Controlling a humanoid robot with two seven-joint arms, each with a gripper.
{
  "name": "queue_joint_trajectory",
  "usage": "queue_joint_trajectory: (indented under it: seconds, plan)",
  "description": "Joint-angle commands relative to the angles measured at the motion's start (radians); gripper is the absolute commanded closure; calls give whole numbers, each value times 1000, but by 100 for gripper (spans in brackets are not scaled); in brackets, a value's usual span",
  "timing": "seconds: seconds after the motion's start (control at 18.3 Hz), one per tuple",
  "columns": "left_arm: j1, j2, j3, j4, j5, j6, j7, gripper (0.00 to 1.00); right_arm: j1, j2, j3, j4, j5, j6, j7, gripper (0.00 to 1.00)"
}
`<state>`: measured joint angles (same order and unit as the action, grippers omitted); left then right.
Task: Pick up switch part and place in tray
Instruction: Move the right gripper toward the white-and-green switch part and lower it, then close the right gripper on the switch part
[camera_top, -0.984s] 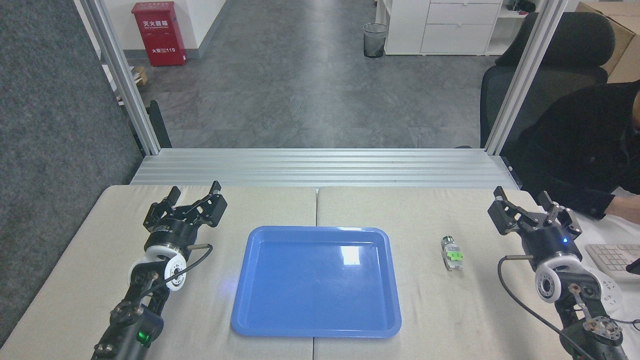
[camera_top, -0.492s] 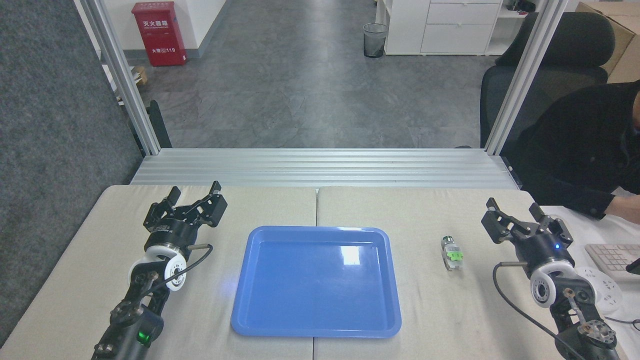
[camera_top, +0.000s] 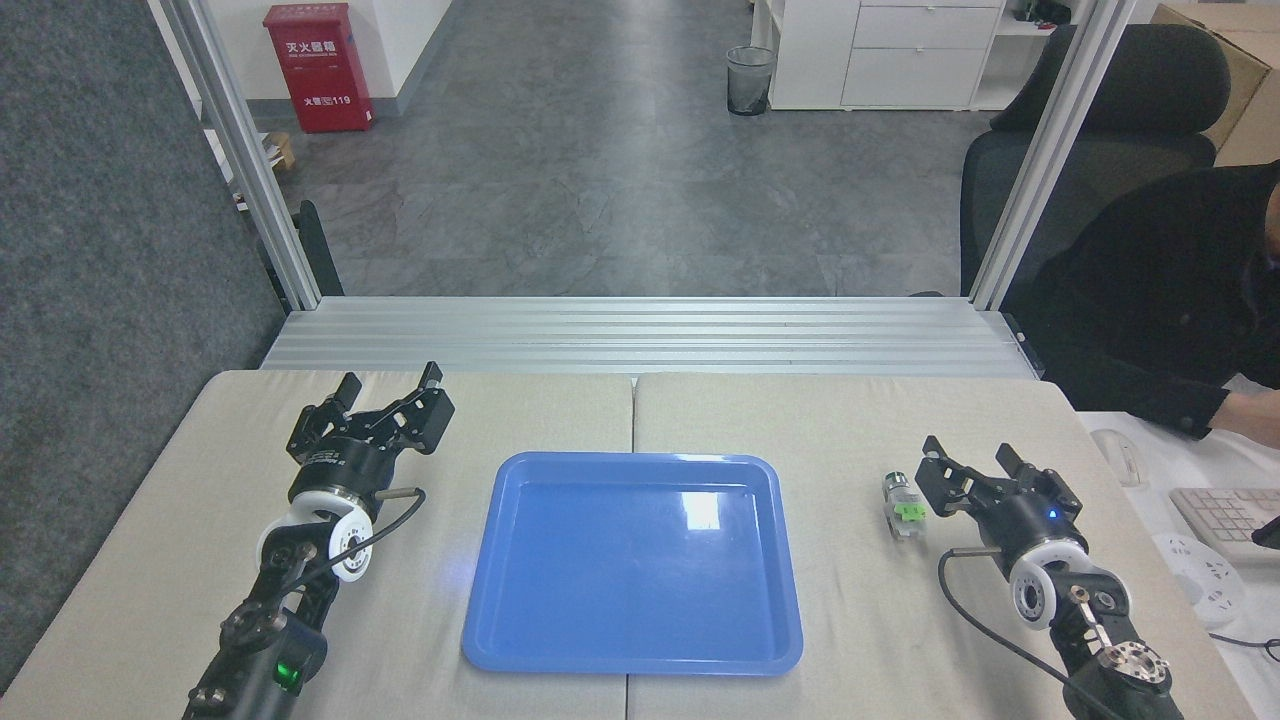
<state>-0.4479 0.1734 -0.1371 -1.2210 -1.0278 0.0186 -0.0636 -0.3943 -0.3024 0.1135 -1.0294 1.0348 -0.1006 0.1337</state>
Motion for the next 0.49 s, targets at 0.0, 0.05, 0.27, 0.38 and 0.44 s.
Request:
queue_joint_trajectory:
  seconds: [0.0, 0.05, 0.27, 0.38, 0.44]
  plan:
    - [0, 0, -1, 0, 0, 0, 1, 0, -49, 55, 167, 222, 4, 9, 0, 8]
    - [0, 0, 1, 0, 0, 0, 1, 0, -55, 57, 178, 236, 4, 10, 0, 8]
    - [0, 0, -1, 0, 0, 0, 1, 0, -60, 77, 181, 287, 8, 10, 0, 9]
    - [0, 0, 1, 0, 0, 0, 1, 0, -60, 81, 184, 311, 8, 10, 0, 11]
    - [0, 0, 1, 0, 0, 0, 1, 0, -60, 91, 189, 313, 8, 10, 0, 13]
